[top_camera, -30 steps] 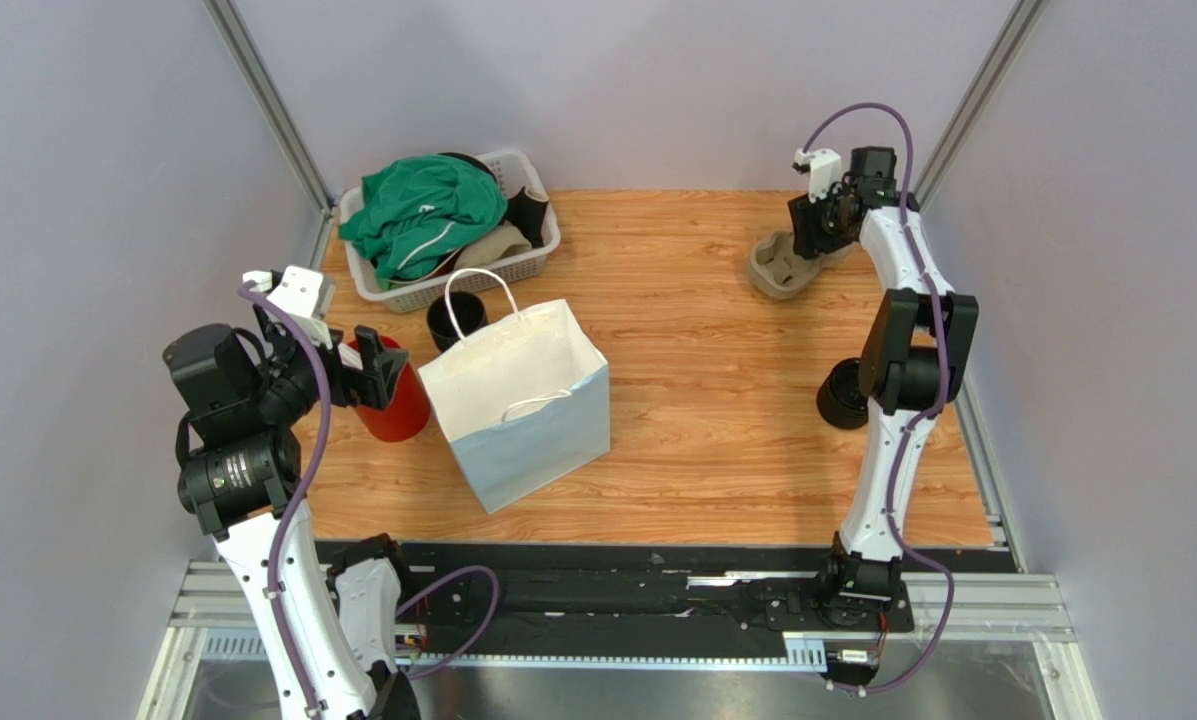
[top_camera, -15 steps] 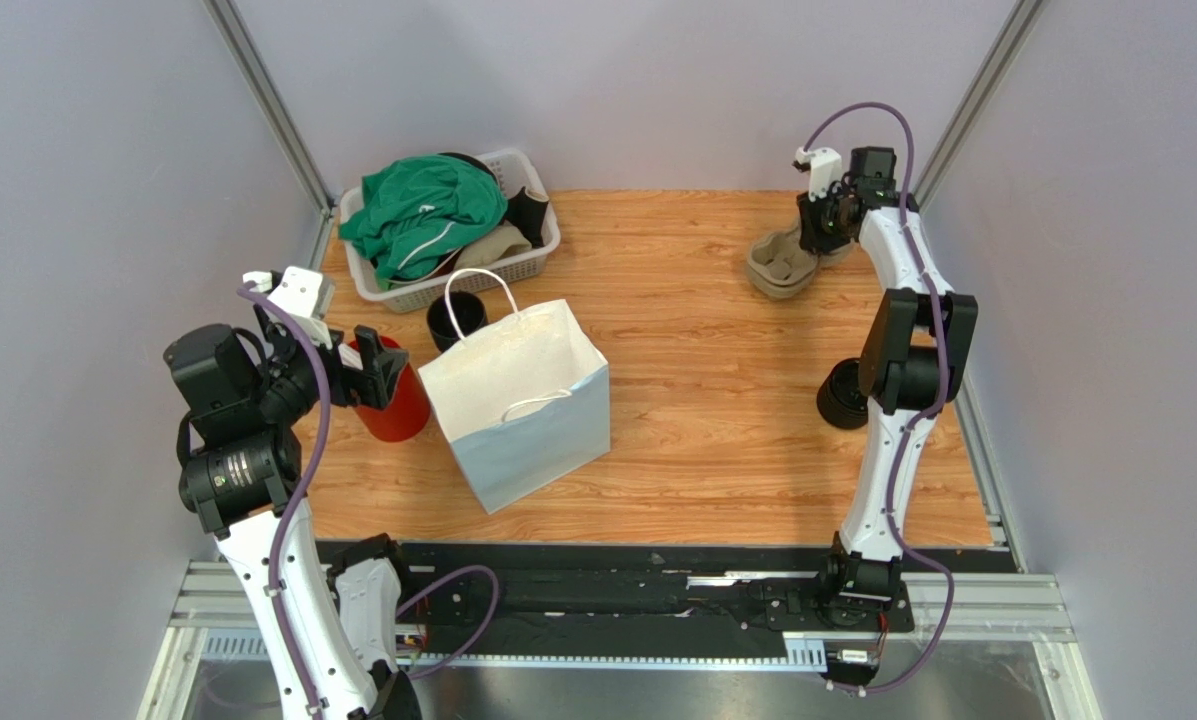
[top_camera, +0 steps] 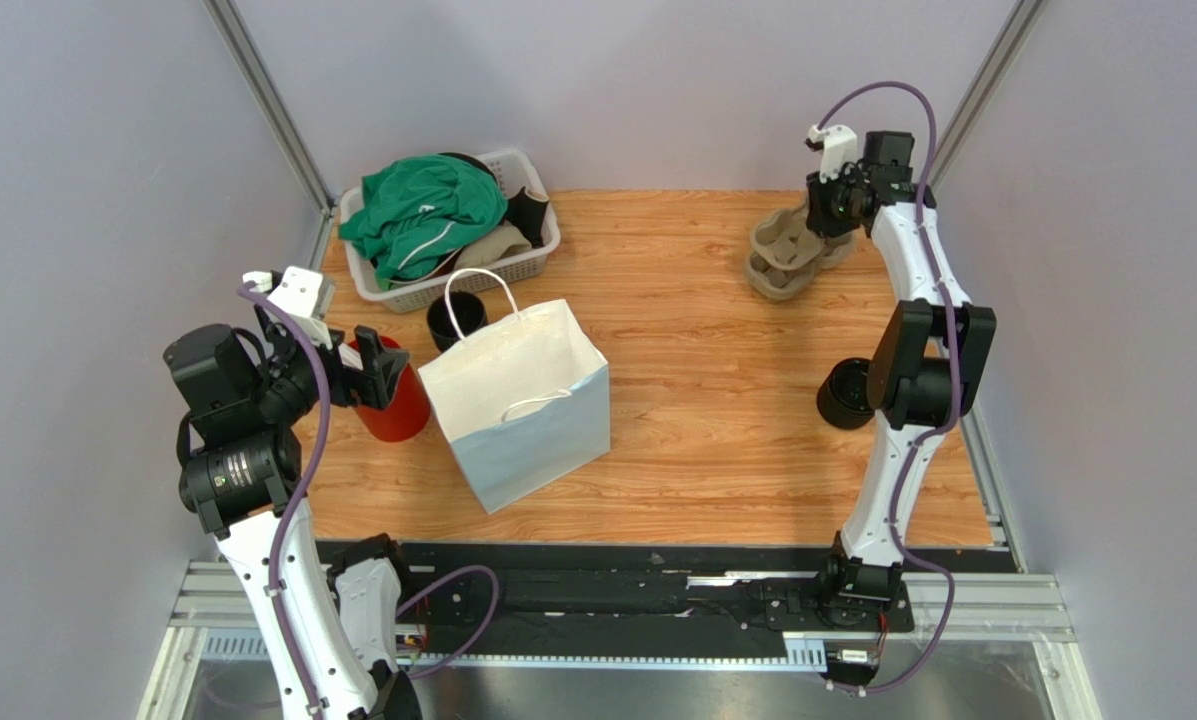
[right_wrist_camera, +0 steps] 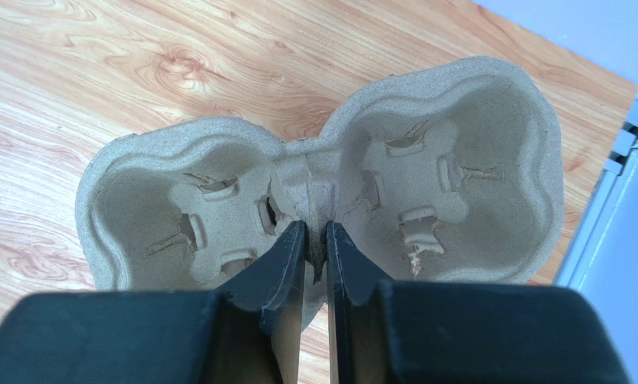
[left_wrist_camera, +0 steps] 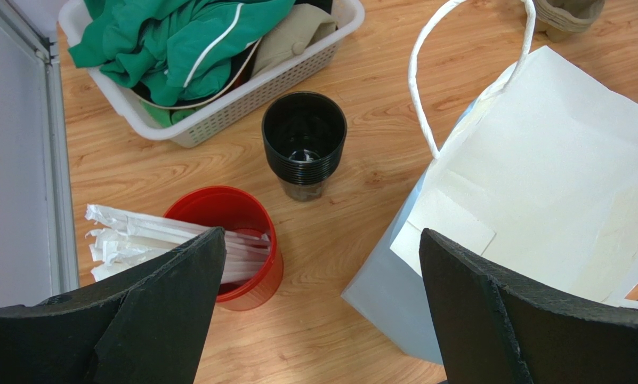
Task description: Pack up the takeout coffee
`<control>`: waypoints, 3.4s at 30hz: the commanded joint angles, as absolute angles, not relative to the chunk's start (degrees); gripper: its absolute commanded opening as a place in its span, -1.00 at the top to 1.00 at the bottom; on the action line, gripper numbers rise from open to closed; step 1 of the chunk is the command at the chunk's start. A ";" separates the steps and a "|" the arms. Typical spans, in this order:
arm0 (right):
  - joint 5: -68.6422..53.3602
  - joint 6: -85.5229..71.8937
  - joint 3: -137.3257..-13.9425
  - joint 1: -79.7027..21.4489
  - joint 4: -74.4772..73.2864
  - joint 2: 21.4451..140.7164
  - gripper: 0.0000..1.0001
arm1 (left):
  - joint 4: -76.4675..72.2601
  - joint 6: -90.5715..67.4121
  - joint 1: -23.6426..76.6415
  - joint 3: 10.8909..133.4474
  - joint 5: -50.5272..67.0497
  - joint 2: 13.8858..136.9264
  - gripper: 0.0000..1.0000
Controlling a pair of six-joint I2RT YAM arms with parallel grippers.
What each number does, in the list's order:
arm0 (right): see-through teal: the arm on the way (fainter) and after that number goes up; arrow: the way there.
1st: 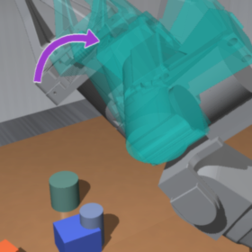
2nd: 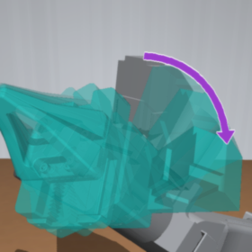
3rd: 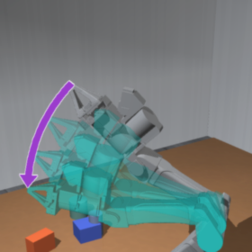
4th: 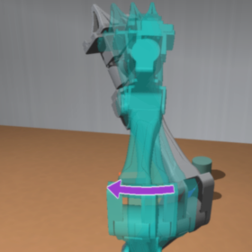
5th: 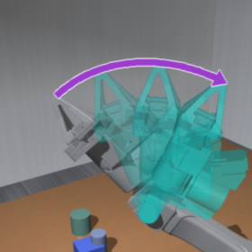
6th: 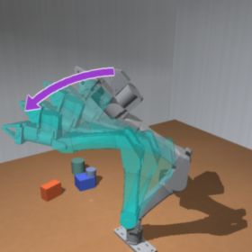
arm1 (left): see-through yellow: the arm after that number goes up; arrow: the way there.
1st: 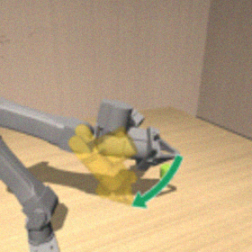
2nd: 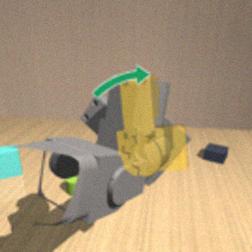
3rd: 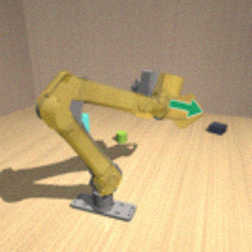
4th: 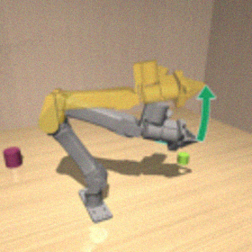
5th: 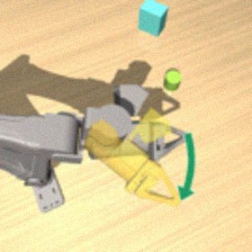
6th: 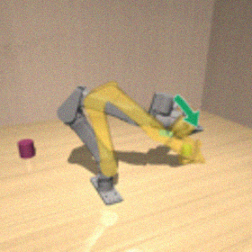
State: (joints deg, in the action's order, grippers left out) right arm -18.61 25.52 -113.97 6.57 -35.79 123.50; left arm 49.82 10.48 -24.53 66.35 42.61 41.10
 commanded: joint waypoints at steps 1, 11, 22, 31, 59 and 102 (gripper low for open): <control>-20.39 23.73 -111.54 6.33 -33.40 118.13 0.67 | 47.46 9.58 -25.40 66.01 43.77 40.69 -0.98; -21.36 23.82 -102.83 4.48 -31.03 114.87 0.65 | 47.37 9.49 -25.66 65.92 44.21 40.17 -0.98; -20.83 24.34 -105.64 4.31 -32.87 118.13 0.25 | 47.37 9.58 -25.93 65.65 44.47 39.90 -0.98; -20.39 26.72 -110.56 3.96 -37.43 121.28 -0.13 | 47.29 9.58 -26.02 65.48 44.47 39.73 -0.98; -16.87 37.62 -115.75 1.67 -46.76 126.65 0.47 | 46.93 9.23 -26.37 65.30 45.00 40.34 -0.98; -25.66 23.99 -94.92 -6.85 -50.54 74.54 0.56 | 80.48 37.43 2.02 123.31 51.76 87.72 -0.86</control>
